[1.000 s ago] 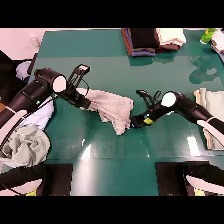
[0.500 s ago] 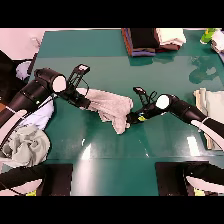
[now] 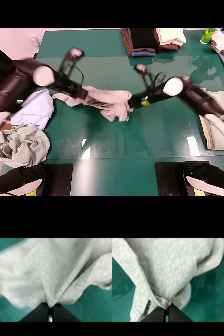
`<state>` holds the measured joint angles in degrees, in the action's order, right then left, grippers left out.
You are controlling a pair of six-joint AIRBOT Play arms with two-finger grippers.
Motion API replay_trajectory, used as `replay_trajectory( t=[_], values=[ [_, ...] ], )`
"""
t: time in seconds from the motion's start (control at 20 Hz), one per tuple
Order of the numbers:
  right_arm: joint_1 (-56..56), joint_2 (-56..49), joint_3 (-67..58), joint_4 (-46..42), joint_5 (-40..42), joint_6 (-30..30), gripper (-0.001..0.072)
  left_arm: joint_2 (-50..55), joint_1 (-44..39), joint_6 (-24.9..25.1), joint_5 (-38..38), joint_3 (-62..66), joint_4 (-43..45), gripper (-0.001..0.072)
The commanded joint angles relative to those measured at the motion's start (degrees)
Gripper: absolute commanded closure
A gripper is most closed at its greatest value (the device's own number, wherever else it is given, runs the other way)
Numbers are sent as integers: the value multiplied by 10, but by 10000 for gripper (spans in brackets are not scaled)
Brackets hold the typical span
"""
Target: Fold the shirts.
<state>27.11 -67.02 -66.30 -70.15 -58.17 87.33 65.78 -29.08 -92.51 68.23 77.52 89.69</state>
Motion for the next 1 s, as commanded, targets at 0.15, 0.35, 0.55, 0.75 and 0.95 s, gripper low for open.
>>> replay_trajectory(
  t=[0.15, 0.35, 0.55, 0.75, 0.95],
  values=[
    [0, 149, -221, -127, -75, 23, 698, -131, 0, 0, -2, 221, -3, 679],
    [0, 197, -298, -140, -97, 42, 698, -163, 0, 1, -5, 308, -18, 680],
    [0, 188, -292, -139, -147, 76, 698, -145, 0, 4, 25, 294, -17, 679],
    [19, 153, -160, -136, -183, 117, 698, -90, 0, 17, 73, 182, -16, 680],
    [61, 113, -10, -135, -149, 126, 697, -34, 0, 30, 51, 22, 15, 679]
  ],
)
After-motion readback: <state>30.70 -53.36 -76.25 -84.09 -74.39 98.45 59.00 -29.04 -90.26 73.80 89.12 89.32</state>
